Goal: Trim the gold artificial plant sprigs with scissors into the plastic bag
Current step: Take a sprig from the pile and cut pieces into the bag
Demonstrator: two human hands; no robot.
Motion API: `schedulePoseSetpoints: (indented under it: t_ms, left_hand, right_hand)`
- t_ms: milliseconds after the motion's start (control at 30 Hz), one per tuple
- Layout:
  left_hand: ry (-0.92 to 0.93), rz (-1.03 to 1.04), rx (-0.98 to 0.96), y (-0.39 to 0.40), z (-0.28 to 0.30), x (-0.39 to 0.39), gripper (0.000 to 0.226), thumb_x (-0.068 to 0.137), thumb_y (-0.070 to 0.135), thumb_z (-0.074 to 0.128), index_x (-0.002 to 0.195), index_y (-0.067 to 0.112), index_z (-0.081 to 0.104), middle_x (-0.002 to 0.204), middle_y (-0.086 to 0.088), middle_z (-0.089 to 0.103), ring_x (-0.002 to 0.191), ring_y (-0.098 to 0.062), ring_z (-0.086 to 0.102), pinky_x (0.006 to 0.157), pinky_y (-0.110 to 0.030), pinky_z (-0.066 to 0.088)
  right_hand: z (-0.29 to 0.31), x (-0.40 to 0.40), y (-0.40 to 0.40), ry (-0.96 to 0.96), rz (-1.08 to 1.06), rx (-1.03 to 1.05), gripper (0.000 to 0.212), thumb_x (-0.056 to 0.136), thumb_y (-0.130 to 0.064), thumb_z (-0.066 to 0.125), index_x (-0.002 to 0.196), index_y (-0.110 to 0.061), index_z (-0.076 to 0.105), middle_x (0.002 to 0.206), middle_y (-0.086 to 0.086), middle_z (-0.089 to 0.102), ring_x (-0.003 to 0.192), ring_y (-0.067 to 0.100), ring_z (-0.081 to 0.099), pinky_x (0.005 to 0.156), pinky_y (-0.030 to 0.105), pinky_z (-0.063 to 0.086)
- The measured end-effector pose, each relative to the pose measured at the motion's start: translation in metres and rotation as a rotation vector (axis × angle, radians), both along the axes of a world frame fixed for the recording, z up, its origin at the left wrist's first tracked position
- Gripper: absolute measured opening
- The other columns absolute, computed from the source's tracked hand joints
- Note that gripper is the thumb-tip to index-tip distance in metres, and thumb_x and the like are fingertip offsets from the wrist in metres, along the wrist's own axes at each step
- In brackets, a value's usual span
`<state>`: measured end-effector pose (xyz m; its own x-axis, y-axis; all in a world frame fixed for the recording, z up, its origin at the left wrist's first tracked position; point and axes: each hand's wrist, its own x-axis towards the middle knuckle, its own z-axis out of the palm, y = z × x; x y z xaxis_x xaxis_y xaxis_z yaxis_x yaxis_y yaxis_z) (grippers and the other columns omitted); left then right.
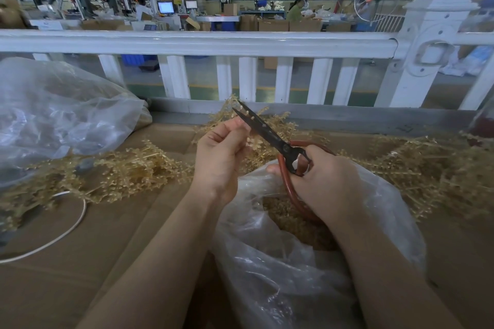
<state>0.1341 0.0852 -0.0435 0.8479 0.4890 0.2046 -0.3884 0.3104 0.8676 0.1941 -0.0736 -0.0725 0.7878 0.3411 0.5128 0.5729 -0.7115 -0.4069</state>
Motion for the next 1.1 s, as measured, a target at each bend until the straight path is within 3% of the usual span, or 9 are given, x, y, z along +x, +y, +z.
schedulePoseSetpoints:
  t_ms: [100,233,467,600,733,833,967,1100]
  left_hand:
    - [0.035,0.024,0.055,-0.0003,0.0007,-0.0002,0.029,0.096,0.004,0.059,0.076,0.017,0.077,0.082,-0.002,0.070,0.074,-0.011,0.056,0.070,-0.026,0.043]
    - [0.062,-0.013,0.111,0.0005,0.0006,-0.0001,0.016,0.096,0.006,0.059,0.085,0.008,0.072,0.070,0.001,0.064,0.065,-0.009,0.052,0.065,-0.027,0.038]
    - [0.022,-0.047,0.098,0.0016,-0.0004,-0.0011,0.019,0.096,0.001,0.056,0.085,0.008,0.070,0.077,-0.003,0.067,0.068,-0.011,0.054,0.066,-0.028,0.040]
    - [-0.034,0.020,0.150,0.0036,0.0006,-0.0019,0.012,0.095,0.000,0.057,0.091,0.009,0.065,0.088,-0.019,0.063,0.077,-0.023,0.055,0.060,-0.021,0.047]
    - [-0.025,0.095,0.250,0.0044,0.0006,-0.0016,0.018,0.095,0.001,0.059,0.083,0.013,0.068,0.080,-0.012,0.065,0.073,-0.016,0.059,0.058,-0.016,0.048]
    - [-0.010,0.058,0.237,0.0055,-0.0004,-0.0012,0.016,0.095,0.003,0.060,0.084,0.009,0.069,0.086,-0.019,0.062,0.078,-0.026,0.054,0.060,-0.018,0.049]
    - [0.001,-0.008,0.241,0.0057,-0.0019,-0.0002,0.012,0.094,0.004,0.062,0.086,0.007,0.070,0.086,-0.015,0.068,0.077,-0.026,0.056,0.065,-0.025,0.050]
    - [-0.007,-0.035,0.255,0.0072,-0.0038,0.0005,0.018,0.094,0.001,0.060,0.083,0.010,0.071,0.096,-0.021,0.069,0.090,-0.033,0.058,0.078,-0.041,0.049]
  right_hand:
    - [0.0004,0.0000,-0.0003,-0.005,0.008,-0.014,0.070,0.057,-0.098,0.024,0.069,-0.032,0.041,0.061,-0.020,0.048,0.056,-0.002,0.045,0.049,0.017,0.033]
    - [0.0015,-0.0004,-0.0006,-0.022,0.002,-0.021,0.069,0.058,-0.098,0.023,0.069,-0.032,0.040,0.060,-0.019,0.049,0.056,-0.002,0.044,0.049,0.018,0.032]
    - [-0.0006,-0.0016,-0.0004,-0.007,0.025,0.038,0.077,0.060,-0.097,0.032,0.075,-0.026,0.057,0.063,-0.016,0.056,0.058,0.001,0.052,0.054,0.021,0.045]
    - [-0.0001,-0.0014,-0.0002,0.009,0.023,0.042,0.071,0.062,-0.096,0.038,0.070,-0.027,0.052,0.059,-0.017,0.053,0.054,0.000,0.049,0.049,0.016,0.036]
    - [-0.0019,-0.0009,-0.0005,-0.010,0.044,0.066,0.070,0.063,-0.095,0.039,0.064,-0.026,0.048,0.053,-0.013,0.049,0.050,0.001,0.048,0.047,0.018,0.032]
    - [-0.0022,-0.0015,-0.0005,-0.014,0.065,0.089,0.067,0.063,-0.095,0.040,0.062,-0.028,0.043,0.051,-0.014,0.046,0.048,0.000,0.046,0.046,0.018,0.029]
    - [-0.0016,-0.0003,-0.0009,0.025,0.063,0.068,0.070,0.059,-0.098,0.035,0.067,-0.029,0.047,0.056,-0.016,0.050,0.053,-0.001,0.049,0.049,0.017,0.032]
    - [-0.0014,0.0010,-0.0020,0.038,0.033,0.047,0.078,0.057,-0.099,0.030,0.075,-0.027,0.054,0.062,-0.015,0.057,0.058,0.000,0.051,0.053,0.017,0.037]
